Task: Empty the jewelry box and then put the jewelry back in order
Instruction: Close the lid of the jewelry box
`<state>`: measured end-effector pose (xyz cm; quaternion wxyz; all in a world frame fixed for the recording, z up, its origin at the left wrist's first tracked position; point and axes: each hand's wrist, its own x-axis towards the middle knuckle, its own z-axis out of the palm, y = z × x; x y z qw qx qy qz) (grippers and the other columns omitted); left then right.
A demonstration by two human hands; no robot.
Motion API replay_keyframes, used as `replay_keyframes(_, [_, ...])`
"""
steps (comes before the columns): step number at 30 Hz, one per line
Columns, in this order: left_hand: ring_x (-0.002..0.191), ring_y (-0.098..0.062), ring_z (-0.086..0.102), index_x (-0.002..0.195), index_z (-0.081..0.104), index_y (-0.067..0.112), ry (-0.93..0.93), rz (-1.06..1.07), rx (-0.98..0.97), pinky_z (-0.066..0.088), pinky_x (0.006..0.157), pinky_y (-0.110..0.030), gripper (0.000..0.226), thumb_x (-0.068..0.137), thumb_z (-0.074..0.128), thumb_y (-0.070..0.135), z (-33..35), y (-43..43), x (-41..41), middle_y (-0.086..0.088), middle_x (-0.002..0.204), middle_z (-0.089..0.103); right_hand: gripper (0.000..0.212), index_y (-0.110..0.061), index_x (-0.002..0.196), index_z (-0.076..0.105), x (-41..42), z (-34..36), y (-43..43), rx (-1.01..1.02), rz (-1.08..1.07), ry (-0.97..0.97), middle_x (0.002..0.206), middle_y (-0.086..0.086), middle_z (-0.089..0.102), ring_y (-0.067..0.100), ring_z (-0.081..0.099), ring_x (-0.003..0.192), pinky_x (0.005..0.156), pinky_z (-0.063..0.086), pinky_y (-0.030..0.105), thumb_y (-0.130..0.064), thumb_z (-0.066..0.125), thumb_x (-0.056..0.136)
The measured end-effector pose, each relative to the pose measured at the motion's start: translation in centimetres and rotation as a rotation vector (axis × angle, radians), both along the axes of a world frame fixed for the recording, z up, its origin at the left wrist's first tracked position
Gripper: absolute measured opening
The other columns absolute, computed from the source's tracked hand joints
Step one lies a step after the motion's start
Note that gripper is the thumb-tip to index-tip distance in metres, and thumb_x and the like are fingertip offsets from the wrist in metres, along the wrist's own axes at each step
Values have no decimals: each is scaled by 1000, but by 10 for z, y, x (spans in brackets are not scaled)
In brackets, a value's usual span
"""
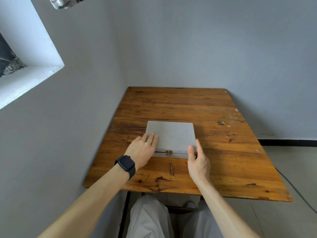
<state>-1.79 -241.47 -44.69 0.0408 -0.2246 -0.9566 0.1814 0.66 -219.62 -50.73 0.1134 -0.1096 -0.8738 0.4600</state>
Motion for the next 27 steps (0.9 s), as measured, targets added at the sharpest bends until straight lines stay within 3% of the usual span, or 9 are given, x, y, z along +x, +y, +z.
replay_keyframes(5, [152, -32, 13, 159, 4, 5, -109, 80, 123, 19, 123, -41, 76, 96, 41, 30, -4, 5, 6, -19, 165, 11, 57, -20, 156, 31, 0, -3, 0, 48, -3, 6, 142, 10, 59, 28, 61, 121, 84, 40, 23, -42, 41, 104])
replay_keyframes(9, [153, -14, -7, 161, 5, 21, -135, 186, 520, 4, 123, -38, 61, 106, 20, 43, -25, 4, 20, 1, 167, -1, 57, -20, 157, 30, 0, -4, -2, 61, -6, 11, 146, 9, 55, 29, 60, 123, 88, 43, 26, -42, 39, 105])
replay_keyframes(11, [151, -4, -12, 160, 10, 30, -129, 252, 732, 5, 125, -42, 57, 106, 13, 49, -35, 8, 25, 11, 166, 0, 57, -21, 157, 27, 0, -4, -4, 52, -13, 6, 149, 8, 52, 29, 58, 126, 94, 47, 31, -42, 38, 105])
replay_keyframes(13, [151, -3, -7, 159, 16, 29, -58, 308, 830, 10, 125, -44, 56, 106, 14, 48, -41, 17, 27, 12, 166, 8, 57, -24, 158, 24, -1, -4, -8, 37, -27, -17, 151, 8, 49, 27, 57, 128, 95, 49, 34, -44, 36, 105])
replay_keyframes(16, [153, -13, 7, 158, 24, 21, 79, 360, 820, 18, 124, -44, 54, 108, 24, 41, -49, 30, 26, 4, 164, 21, 73, -27, 158, 15, 1, -3, -17, 31, -37, -49, 156, 7, 41, 25, 52, 132, 95, 48, 36, -58, 42, 99])
replay_keyframes(20, [153, -16, 13, 157, 29, 18, 117, 350, 795, 19, 123, -44, 53, 108, 28, 39, -53, 28, 24, 1, 163, 27, 106, -29, 156, 8, 6, 0, -26, 91, -53, -24, 157, 6, 36, 27, 41, 139, 103, 48, 47, -83, 52, 76])
replay_keyframes(27, [153, -13, 8, 157, 26, 24, 103, 370, 786, 13, 123, -43, 54, 107, 25, 43, -55, 27, 22, 6, 164, 22, 116, -29, 154, 8, 7, -2, -25, 118, -42, 9, 152, 7, 39, 27, 43, 136, 105, 46, 47, -89, 51, 65])
